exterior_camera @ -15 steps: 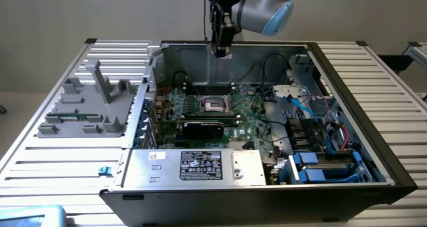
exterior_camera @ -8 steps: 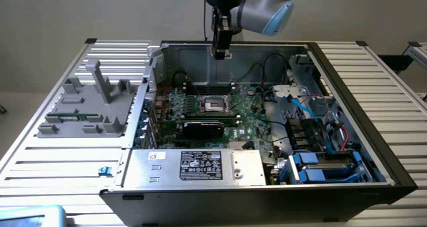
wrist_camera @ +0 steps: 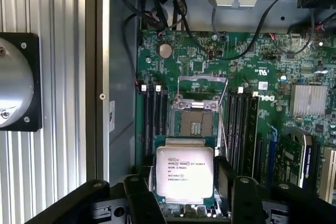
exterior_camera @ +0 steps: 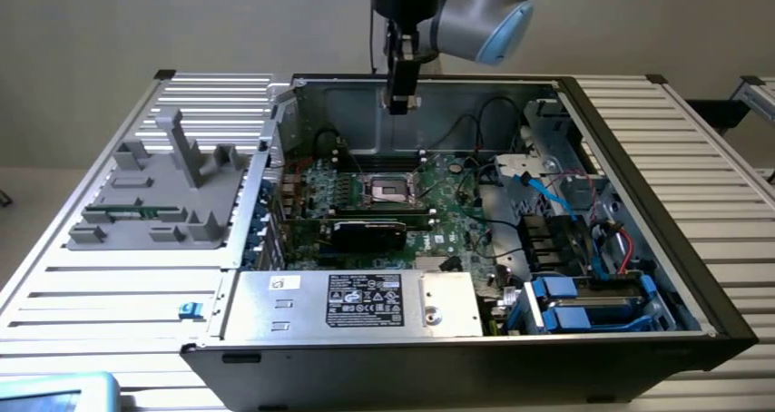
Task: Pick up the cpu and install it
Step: 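Place the cpu into insertion slot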
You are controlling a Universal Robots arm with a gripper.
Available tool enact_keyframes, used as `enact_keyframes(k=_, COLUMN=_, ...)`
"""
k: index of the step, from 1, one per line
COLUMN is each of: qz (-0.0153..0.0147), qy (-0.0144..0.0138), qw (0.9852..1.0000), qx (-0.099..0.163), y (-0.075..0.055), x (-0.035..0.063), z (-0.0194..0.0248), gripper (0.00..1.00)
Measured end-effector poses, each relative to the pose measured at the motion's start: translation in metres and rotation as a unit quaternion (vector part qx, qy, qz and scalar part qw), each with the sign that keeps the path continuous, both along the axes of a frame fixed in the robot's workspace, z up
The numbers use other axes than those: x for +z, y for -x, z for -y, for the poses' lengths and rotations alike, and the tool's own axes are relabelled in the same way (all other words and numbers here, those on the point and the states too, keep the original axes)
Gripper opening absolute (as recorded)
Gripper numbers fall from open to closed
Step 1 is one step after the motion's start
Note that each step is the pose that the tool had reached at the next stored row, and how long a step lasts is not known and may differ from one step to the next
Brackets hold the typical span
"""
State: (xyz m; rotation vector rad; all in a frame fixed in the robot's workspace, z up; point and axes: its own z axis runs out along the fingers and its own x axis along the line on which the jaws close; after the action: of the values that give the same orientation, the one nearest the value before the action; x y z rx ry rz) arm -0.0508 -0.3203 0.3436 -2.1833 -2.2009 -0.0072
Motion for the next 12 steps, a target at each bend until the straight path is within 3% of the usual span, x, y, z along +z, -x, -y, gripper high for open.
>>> enact_keyframes(k=12, qz=0.0021, qy=0.0000, qw=0.9996, qx=-0.028, y=0.001, x=-0.0218, z=0.0015, gripper=0.56)
